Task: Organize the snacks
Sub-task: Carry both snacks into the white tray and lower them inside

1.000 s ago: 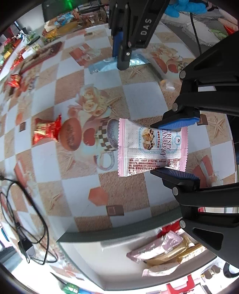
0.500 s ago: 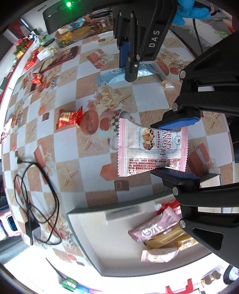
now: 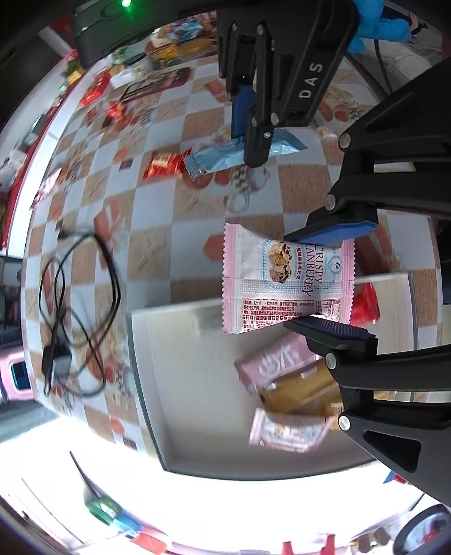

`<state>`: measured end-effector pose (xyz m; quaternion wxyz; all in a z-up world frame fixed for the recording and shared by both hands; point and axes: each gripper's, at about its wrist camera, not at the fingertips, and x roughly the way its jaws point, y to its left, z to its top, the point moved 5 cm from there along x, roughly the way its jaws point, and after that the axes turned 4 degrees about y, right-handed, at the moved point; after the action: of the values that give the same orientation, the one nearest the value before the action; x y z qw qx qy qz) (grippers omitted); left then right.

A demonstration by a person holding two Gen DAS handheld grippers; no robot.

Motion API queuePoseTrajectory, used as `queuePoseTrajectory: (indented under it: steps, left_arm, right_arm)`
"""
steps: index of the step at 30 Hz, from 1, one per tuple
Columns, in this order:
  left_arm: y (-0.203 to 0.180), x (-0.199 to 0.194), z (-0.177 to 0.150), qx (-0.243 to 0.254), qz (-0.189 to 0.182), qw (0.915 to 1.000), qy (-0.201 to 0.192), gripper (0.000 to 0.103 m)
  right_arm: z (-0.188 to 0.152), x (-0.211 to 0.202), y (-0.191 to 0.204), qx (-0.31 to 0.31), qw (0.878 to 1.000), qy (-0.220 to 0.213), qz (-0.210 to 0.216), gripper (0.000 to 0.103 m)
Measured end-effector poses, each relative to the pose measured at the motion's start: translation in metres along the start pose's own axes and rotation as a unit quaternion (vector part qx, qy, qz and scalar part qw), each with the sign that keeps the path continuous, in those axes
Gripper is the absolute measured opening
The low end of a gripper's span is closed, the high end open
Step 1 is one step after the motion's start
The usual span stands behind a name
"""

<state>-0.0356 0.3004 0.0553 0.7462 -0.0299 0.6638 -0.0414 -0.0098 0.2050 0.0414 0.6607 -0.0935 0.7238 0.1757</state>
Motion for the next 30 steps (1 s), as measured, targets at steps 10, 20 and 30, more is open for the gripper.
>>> queuePoseTrajectory:
  steps: [10,20,30]
  left_arm:
    - [0.061,-0.005,-0.007,-0.059,0.009,0.9982,-0.006,0.043]
    - [0.094,0.002,-0.016,-0.084,0.011,0.9964,0.004,0.043]
    - [0.106,0.016,-0.029,-0.092,0.009,0.9954,0.026,0.043]
  right_arm:
    - [0.034,0.001,0.067,-0.052,0.999,0.0,-0.005,0.024]
    - [0.061,0.015,0.114,-0.07,0.997,0.01,0.005,0.024]
    - [0.068,0.032,0.136,-0.075,0.997,0.029,0.007,0.024]
